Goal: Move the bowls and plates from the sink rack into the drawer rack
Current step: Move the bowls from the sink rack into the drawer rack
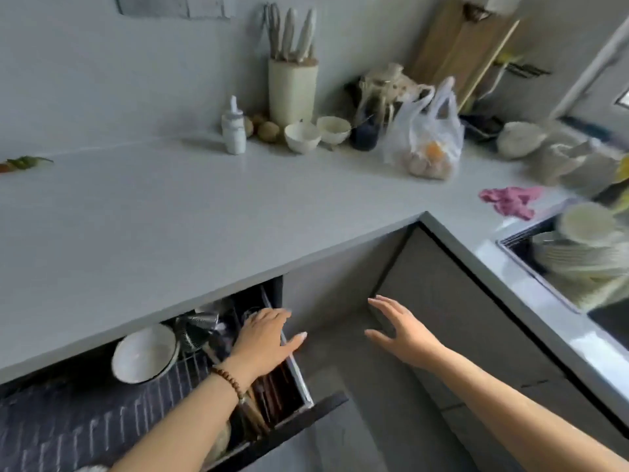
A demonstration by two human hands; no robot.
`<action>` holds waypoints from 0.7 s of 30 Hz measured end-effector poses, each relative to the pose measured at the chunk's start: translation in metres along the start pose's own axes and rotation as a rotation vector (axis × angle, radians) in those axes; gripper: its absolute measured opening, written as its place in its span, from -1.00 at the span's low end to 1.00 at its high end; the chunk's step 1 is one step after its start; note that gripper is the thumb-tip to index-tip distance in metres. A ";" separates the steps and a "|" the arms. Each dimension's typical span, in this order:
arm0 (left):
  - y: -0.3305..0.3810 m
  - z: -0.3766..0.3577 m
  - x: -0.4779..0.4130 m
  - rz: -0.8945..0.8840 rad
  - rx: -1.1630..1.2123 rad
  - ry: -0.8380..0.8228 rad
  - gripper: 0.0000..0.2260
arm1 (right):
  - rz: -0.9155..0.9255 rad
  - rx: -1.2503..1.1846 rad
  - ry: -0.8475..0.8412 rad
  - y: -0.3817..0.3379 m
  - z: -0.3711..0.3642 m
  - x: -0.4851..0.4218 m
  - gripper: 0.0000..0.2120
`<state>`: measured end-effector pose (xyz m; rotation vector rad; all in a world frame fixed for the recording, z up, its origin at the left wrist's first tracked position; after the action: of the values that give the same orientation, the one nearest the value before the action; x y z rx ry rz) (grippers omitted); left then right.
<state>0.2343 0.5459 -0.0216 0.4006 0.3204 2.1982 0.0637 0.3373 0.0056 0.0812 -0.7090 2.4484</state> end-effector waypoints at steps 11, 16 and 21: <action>0.362 -0.025 -0.160 -0.403 -0.030 0.003 -0.38 | -0.353 0.053 0.325 0.271 0.226 0.074 -0.35; 0.449 -0.046 -0.230 -0.526 -0.059 -0.053 -0.39 | -0.473 0.051 0.345 0.344 0.257 0.065 -0.36; 0.513 -0.062 -0.320 -0.654 -0.078 -0.079 -0.42 | -0.533 0.038 0.366 0.395 0.274 0.021 -0.36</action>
<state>0.0314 -0.0221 0.0530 0.2859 0.2729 1.5456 -0.1989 -0.0627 0.0592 -0.1438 -0.4108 1.8936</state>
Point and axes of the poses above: each hand's wrist, its own x-axis away from the middle knuckle, its own z-axis out of the back of the hand, y = z × x, the point moved 1 cm from there along -x, towards the middle knuckle, and after that the axes turned 6 degrees about y, right-handed, at the moved point
